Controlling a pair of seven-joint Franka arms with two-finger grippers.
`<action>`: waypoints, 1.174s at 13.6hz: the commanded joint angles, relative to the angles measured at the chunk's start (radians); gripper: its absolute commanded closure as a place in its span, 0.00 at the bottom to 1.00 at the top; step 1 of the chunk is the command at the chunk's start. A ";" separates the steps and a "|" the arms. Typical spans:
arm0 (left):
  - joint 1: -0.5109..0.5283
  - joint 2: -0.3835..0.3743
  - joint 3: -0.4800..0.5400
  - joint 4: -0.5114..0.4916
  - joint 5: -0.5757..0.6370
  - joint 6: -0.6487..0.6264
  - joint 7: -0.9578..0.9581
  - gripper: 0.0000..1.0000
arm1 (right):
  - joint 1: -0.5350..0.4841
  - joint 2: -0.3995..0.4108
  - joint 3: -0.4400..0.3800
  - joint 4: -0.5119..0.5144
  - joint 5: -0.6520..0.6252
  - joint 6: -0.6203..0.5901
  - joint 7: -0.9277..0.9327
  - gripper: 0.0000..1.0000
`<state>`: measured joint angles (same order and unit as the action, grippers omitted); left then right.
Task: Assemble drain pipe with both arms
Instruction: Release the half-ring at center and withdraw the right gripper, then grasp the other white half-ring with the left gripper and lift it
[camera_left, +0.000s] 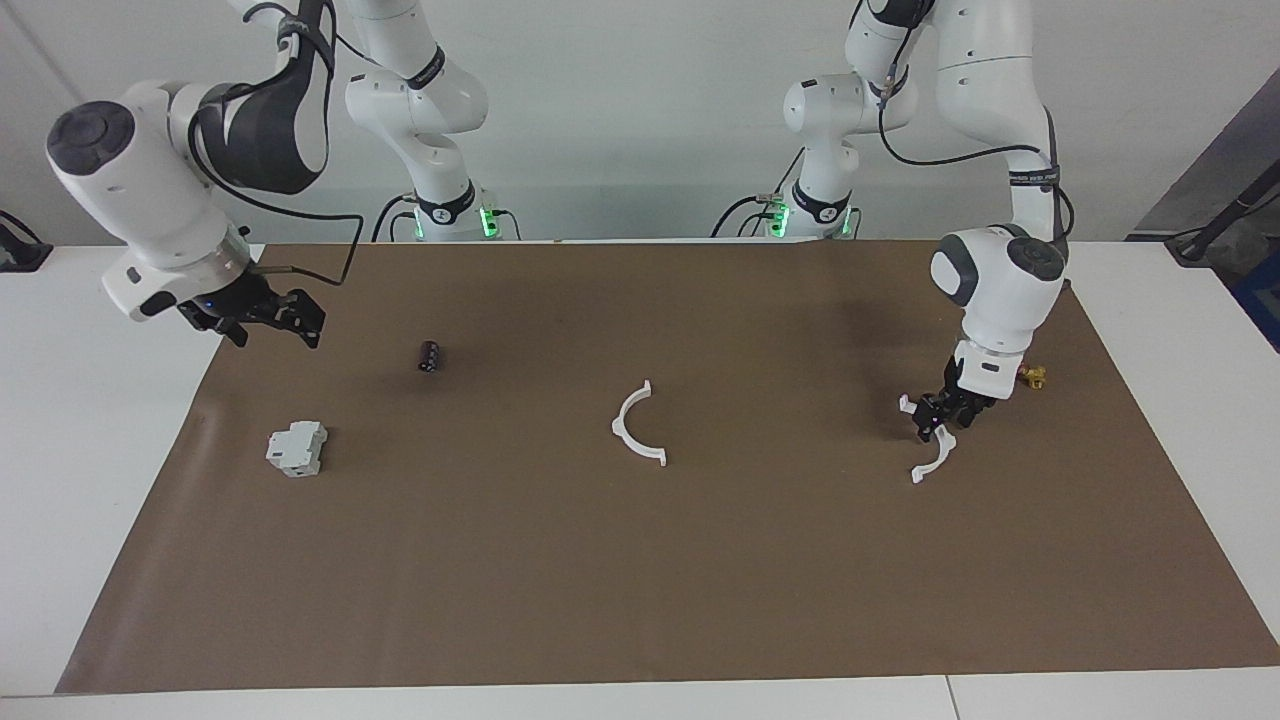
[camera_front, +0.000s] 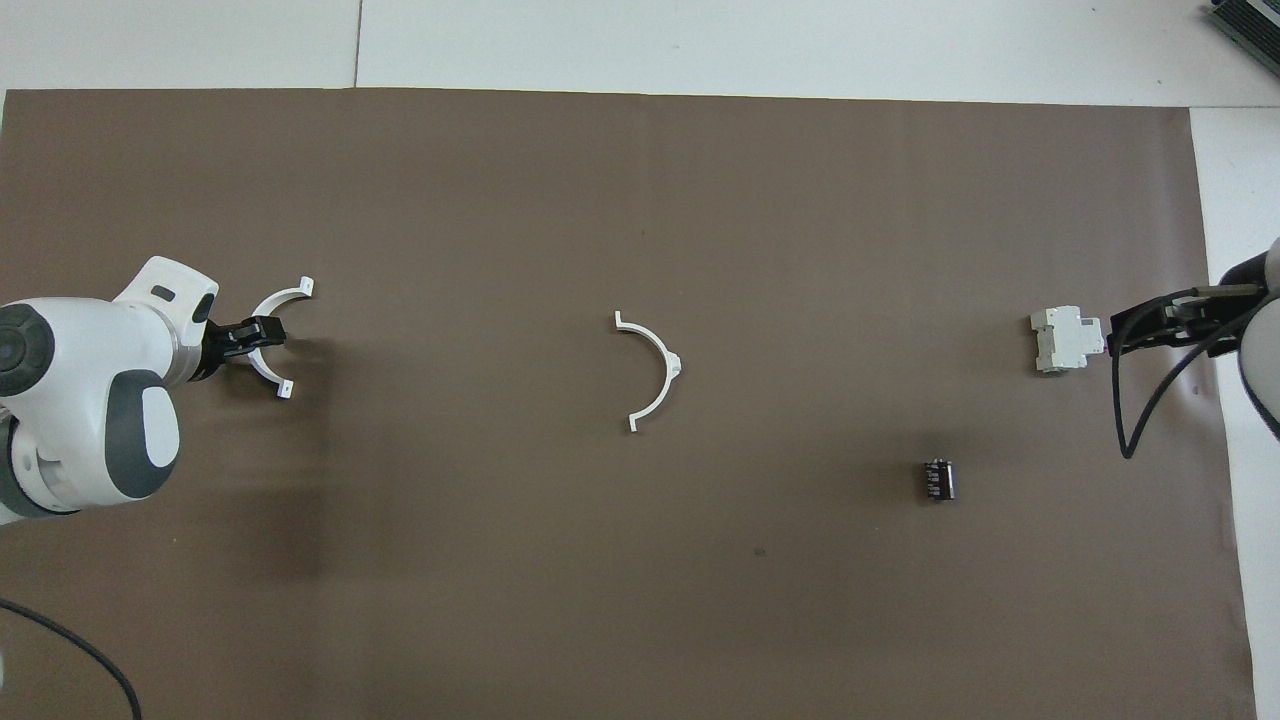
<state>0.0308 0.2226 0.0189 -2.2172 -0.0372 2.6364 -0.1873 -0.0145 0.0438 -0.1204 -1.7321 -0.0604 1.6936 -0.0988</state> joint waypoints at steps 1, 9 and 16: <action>-0.005 0.001 0.003 0.004 -0.010 0.011 -0.006 0.87 | -0.001 -0.050 0.018 0.057 -0.032 -0.089 -0.013 0.00; -0.127 0.000 0.003 0.150 -0.010 -0.201 -0.177 1.00 | 0.001 -0.125 0.033 0.083 -0.013 -0.155 -0.012 0.00; -0.417 -0.023 0.004 0.163 0.077 -0.246 -0.653 1.00 | 0.034 -0.136 0.048 0.046 -0.012 -0.109 0.010 0.00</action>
<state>-0.3311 0.2137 0.0040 -2.0483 0.0168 2.4101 -0.7520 0.0268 -0.0775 -0.0776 -1.6506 -0.0715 1.5515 -0.0976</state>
